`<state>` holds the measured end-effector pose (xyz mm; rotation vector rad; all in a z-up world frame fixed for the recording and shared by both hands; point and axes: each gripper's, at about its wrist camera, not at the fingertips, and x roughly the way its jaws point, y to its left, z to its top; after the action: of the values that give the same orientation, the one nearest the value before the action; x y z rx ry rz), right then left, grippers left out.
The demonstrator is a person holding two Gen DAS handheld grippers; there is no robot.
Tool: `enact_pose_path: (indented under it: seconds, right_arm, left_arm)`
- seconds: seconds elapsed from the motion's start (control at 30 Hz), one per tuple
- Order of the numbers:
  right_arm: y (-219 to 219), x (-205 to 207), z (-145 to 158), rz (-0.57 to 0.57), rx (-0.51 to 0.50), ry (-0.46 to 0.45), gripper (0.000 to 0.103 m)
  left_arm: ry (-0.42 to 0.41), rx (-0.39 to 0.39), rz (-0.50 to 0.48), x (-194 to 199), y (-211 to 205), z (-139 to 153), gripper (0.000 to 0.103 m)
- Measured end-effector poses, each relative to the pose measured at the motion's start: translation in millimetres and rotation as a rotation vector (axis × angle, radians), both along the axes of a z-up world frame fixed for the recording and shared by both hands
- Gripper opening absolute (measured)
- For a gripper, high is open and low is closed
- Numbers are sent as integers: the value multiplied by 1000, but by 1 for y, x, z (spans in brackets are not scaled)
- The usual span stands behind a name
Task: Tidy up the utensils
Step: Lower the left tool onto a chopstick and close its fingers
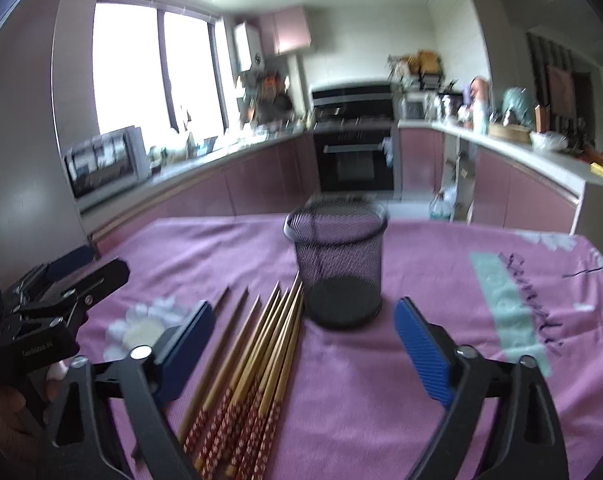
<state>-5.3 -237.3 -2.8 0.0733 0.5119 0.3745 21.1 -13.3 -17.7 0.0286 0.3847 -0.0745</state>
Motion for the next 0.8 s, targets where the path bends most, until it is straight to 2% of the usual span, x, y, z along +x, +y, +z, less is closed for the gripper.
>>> enact_pose_path:
  seconds: [0.1, 0.17, 0.4, 0.6, 0.8]
  right_arm:
    - [7, 9, -14, 46, -18, 84, 71]
    - [11, 14, -20, 70, -24, 125, 67]
    - [16, 34, -38, 85, -52, 263, 43]
    - [15, 44, -46, 85, -53, 318, 36]
    - [20, 51, -51, 90, -74, 338, 34]
  left_arm:
    - [79, 24, -18, 15, -1, -12, 89]
    - [138, 25, -48, 23, -1, -20, 84]
    - [269, 16, -106, 45, -6, -46, 69]
    - [347, 11, -145, 59, -12, -62, 60]
    - [377, 20, -139, 59, -18, -65, 58]
